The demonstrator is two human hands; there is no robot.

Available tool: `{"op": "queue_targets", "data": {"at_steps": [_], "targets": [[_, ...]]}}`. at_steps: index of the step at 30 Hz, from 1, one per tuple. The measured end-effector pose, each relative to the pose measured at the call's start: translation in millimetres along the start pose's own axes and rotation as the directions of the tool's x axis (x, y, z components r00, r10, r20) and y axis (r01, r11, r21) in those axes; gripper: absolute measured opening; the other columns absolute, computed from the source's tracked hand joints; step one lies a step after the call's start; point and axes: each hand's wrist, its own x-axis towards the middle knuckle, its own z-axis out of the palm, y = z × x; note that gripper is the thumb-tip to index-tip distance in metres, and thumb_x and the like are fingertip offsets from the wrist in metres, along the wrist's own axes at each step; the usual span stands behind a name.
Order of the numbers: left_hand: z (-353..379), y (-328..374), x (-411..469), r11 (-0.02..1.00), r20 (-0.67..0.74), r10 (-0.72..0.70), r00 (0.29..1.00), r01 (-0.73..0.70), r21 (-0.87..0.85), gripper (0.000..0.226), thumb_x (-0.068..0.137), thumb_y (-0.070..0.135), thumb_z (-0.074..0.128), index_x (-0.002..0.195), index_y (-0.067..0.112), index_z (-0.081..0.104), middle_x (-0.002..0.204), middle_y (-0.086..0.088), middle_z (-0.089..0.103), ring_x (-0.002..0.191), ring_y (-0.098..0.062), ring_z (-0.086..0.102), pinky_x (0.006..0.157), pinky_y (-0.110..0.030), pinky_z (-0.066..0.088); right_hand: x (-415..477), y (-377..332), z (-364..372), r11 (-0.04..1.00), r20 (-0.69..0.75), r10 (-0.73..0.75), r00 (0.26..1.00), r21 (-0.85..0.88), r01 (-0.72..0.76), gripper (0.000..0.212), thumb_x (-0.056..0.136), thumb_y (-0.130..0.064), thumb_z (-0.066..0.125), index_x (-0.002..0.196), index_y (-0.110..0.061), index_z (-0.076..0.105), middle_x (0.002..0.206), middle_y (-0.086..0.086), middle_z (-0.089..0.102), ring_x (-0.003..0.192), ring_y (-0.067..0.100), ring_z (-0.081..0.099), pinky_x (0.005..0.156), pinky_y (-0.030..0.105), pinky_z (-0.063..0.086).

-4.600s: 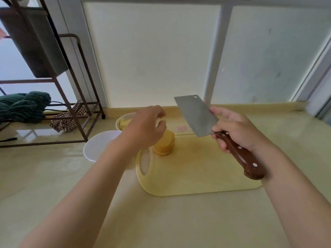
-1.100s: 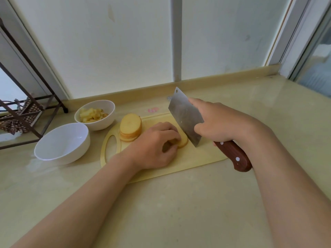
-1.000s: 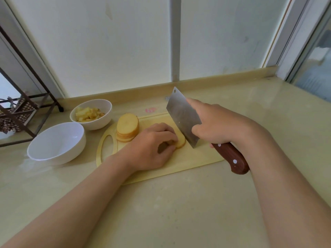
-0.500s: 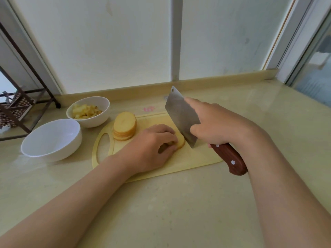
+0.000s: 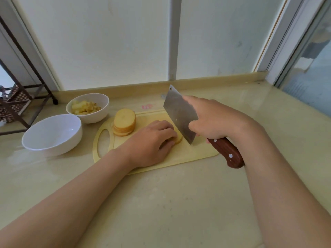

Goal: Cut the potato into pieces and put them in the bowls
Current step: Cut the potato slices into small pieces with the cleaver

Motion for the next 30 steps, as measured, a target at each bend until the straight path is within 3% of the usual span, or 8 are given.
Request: {"op": "queue_targets", "data": {"at_steps": [5,9,14,18,21,25,30], "targets": [[0,1,-1,1.0,-0.007,0.002,1.0,-0.002,-0.006,0.025,0.094,0.028,0.05,0.104,0.012,0.068,0.107,-0.002,0.06,0.093,-0.022,0.056,0.082,-0.036,0.049,-10,-7,4,0.999,0.011,0.001,1.0,-0.033,-0.001,0.09,0.093,-0.009,0.049,0.165,-0.043,0.006,0.102,-0.007,0.058,0.062,0.017,0.069,0.053,0.03,0.053],[-1,2,-1,1.0,0.007,-0.005,1.0,0.005,-0.003,0.029,0.094,0.031,0.046,0.105,0.013,0.065,0.108,-0.002,0.059,0.094,-0.023,0.055,0.083,-0.038,0.049,-15,-15,1,0.991,0.036,-0.002,0.999,-0.133,0.007,0.091,0.095,-0.01,0.049,0.165,-0.042,-0.001,0.117,0.006,0.06,0.07,0.023,0.069,0.06,0.038,0.059],[-3,4,0,0.999,0.063,-0.04,0.997,0.04,0.005,0.032,0.094,0.035,0.042,0.11,0.016,0.064,0.111,-0.002,0.058,0.098,-0.023,0.054,0.086,-0.04,0.048,-20,-21,-2,0.969,0.087,-0.003,0.996,-0.246,0.024,0.092,0.098,-0.012,0.048,0.164,-0.041,-0.007,0.092,0.007,0.061,0.064,0.021,0.062,0.052,0.031,0.048],[-4,3,1,0.999,0.057,-0.037,0.998,0.036,0.013,0.025,0.096,0.028,0.051,0.112,0.015,0.064,0.112,-0.002,0.058,0.1,-0.023,0.054,0.088,-0.038,0.047,-26,-20,-5,0.97,0.071,0.003,0.998,-0.244,0.014,0.087,0.096,-0.012,0.048,0.164,-0.04,0.001,0.093,0.006,0.062,0.065,0.02,0.063,0.052,0.031,0.049],[-5,5,0,0.999,0.073,-0.042,0.996,0.041,0.009,0.033,0.096,0.035,0.043,0.115,0.017,0.063,0.114,-0.001,0.058,0.101,-0.022,0.054,0.089,-0.036,0.047,-28,-19,-4,0.975,0.067,0.009,0.998,-0.224,0.006,0.079,0.096,-0.012,0.048,0.163,-0.033,0.012,0.098,0.006,0.062,0.067,0.02,0.063,0.053,0.03,0.048],[-4,5,1,0.999,0.087,-0.051,0.995,0.05,0.01,0.035,0.097,0.037,0.04,0.118,0.019,0.06,0.117,0.0,0.056,0.105,-0.021,0.051,0.092,-0.037,0.046,-27,-20,1,0.985,0.063,0.01,0.998,-0.171,0.001,0.082,0.095,-0.011,0.046,0.164,-0.035,0.008,0.099,0.007,0.063,0.064,0.02,0.063,0.054,0.031,0.051],[-2,3,2,0.999,0.064,-0.039,0.997,0.039,0.0,0.025,0.098,0.028,0.049,0.119,0.018,0.06,0.119,0.0,0.055,0.106,-0.02,0.05,0.093,-0.037,0.045,-34,-23,2,0.988,0.12,0.099,0.988,0.108,-0.112,0.083,0.099,-0.005,0.032,0.164,-0.045,-0.002,0.087,0.018,0.067,0.051,0.02,0.072,0.047,0.029,0.055]]}}
